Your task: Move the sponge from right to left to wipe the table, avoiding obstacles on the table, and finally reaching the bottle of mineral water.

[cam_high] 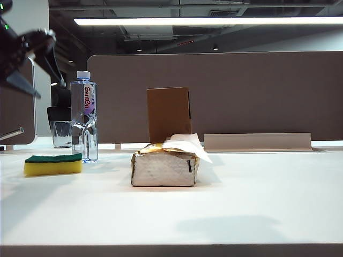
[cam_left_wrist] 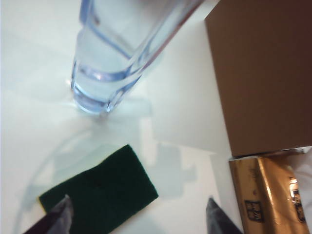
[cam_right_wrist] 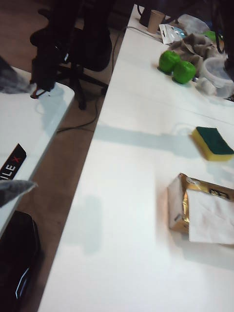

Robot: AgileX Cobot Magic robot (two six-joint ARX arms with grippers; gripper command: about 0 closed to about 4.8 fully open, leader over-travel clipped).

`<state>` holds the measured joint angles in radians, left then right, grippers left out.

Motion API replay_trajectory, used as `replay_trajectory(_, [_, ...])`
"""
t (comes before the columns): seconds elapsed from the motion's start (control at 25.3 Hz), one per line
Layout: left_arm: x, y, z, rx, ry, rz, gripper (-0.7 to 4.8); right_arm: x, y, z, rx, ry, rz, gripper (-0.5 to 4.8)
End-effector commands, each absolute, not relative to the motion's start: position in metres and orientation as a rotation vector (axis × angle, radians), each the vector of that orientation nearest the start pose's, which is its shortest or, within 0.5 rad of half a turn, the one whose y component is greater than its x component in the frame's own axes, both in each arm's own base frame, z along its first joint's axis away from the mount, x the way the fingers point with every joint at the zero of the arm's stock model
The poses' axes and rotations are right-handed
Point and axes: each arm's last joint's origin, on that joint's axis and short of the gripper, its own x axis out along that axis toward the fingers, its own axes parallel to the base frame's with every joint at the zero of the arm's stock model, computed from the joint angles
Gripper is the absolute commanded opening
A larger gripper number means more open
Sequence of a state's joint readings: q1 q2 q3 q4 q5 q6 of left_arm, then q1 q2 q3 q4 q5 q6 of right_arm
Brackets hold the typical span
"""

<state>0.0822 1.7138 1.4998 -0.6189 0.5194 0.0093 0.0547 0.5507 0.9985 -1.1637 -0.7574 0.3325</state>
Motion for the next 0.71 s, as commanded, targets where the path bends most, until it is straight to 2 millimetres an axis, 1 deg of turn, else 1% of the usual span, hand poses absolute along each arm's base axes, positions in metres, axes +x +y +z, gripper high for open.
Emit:
replay_trajectory(0.04, [0.358,0.015,0.325,-0.179,0.735,-0.432,3.49,0.058,0.022,0.347,0.528,0.773,0.629,2.29])
replay_trajectory(0.08, [0.349,0.015,0.337,-0.168,0.704,-0.433,3.49,0.059,0.022,0.348,0.516,0.753,0.621,2.29])
replay_trajectory(0.12, [0.345,0.014,0.343,-0.164,0.690,-0.434,3.49,0.060,0.022,0.349,0.506,0.741,0.618,2.29])
replay_trajectory(0.16, [0.336,0.013,0.354,-0.152,0.656,-0.434,3.49,0.061,0.021,0.350,0.487,0.715,0.605,2.29])
replay_trajectory(0.24, [0.327,0.013,0.365,-0.124,0.620,-0.441,3.49,0.062,0.021,0.351,0.473,0.694,0.586,2.29])
replay_trajectory(0.28, [0.319,0.012,0.375,-0.109,0.591,-0.435,3.49,0.064,0.020,0.352,0.462,0.676,0.567,2.29])
replay_trajectory(0.32, [0.315,0.012,0.379,-0.105,0.577,-0.435,3.48,0.064,0.020,0.353,0.457,0.667,0.560,2.29])
replay_trajectory(0.36, [0.304,0.011,0.389,-0.087,0.547,-0.420,3.41,0.065,0.020,0.353,0.446,0.656,0.543,2.29])
replay_trajectory(0.47, [0.278,0.012,0.409,0.024,0.495,-0.352,3.40,0.066,0.019,0.353,0.418,0.639,0.516,2.29])
replay_trajectory(0.59, [0.249,0.009,0.429,0.063,0.424,-0.355,3.40,0.066,0.017,0.353,0.369,0.622,0.470,2.29])
replay_trajectory(0.63, [0.243,0.009,0.433,0.072,0.405,-0.355,3.39,0.067,0.017,0.353,0.364,0.619,0.456,2.29])
replay_trajectory(0.67, [0.229,0.008,0.442,0.086,0.363,-0.352,3.35,0.067,0.017,0.353,0.359,0.613,0.444,2.29])
replay_trajectory(0.71, [0.221,0.007,0.447,0.092,0.338,-0.351,3.28,0.067,0.017,0.353,0.355,0.610,0.434,2.29])
